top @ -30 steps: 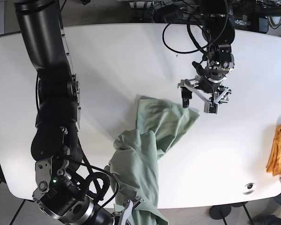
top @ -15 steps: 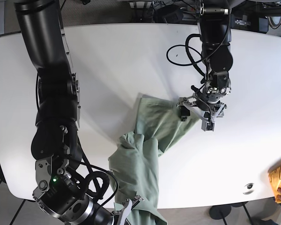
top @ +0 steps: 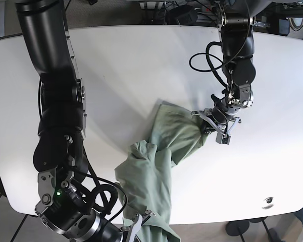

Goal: Fold the T-shirt properly
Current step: 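Raise the green shirt with both grippers and stretch it out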

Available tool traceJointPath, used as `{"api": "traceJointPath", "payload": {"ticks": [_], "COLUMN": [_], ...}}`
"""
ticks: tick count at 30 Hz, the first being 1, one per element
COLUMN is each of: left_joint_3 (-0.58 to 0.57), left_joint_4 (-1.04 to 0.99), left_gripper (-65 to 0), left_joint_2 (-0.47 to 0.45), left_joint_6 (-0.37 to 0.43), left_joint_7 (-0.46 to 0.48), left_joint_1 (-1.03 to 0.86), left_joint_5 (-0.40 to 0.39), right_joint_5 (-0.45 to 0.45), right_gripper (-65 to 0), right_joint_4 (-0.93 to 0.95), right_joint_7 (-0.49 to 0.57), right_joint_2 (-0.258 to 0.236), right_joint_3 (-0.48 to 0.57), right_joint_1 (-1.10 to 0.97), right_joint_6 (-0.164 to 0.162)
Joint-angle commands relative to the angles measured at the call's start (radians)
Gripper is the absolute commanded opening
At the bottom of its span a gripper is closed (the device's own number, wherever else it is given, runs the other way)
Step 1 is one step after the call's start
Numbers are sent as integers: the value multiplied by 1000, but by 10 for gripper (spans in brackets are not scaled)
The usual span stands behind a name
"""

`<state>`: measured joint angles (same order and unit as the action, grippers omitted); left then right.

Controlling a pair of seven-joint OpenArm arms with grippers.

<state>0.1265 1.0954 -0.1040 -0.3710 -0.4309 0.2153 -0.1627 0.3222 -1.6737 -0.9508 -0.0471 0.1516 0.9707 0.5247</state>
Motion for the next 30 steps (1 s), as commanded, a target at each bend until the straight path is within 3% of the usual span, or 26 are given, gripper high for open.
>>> {"api": "traceJointPath", "payload": {"ticks": [1, 4, 7, 12, 15, 21, 24, 26, 30], "left_joint_3": [11, 25, 46, 201, 310, 391, 393, 394, 451], "left_joint_4": [71, 222, 358, 503, 512, 510, 509, 509, 510], "left_gripper": [-644, -644, -644, -644, -644, -644, -644, -644, -644], "left_joint_2": [-24, -32, -72, -105, -161, -343, -406, -431, -431], "left_joint_6": [16, 16, 16, -9, -76, -133, -133, -133, -135], "left_joint_7": [-64, -84, -170, -265, -342, -449, -464, -466, -466], "left_joint_1": [-14, -43, -43, 31, 132, 387, 464, 490, 451], "left_joint_5": [35, 36, 33, 35, 35, 38, 36, 36, 35], "right_joint_5": [1, -1, -1, -2, -1, 12, 12, 7, 12], "right_gripper": [-631, -631, -631, -631, -631, -631, -631, -631, -631], "right_joint_4": [-15, -7, 70, 248, 398, 643, 653, 650, 591], "right_joint_7": [39, 60, 66, 177, 246, 382, 396, 392, 372], "right_joint_2": [0, -1, -13, -70, -93, -142, -145, -145, -164], "right_joint_3": [-7, -54, -103, -140, -142, -143, -149, -214, -235], "right_joint_1": [41, 41, 47, 107, 173, 301, 302, 264, 123], "right_joint_6": [-5, -5, -5, -10, -44, -50, -50, -50, -47]}}
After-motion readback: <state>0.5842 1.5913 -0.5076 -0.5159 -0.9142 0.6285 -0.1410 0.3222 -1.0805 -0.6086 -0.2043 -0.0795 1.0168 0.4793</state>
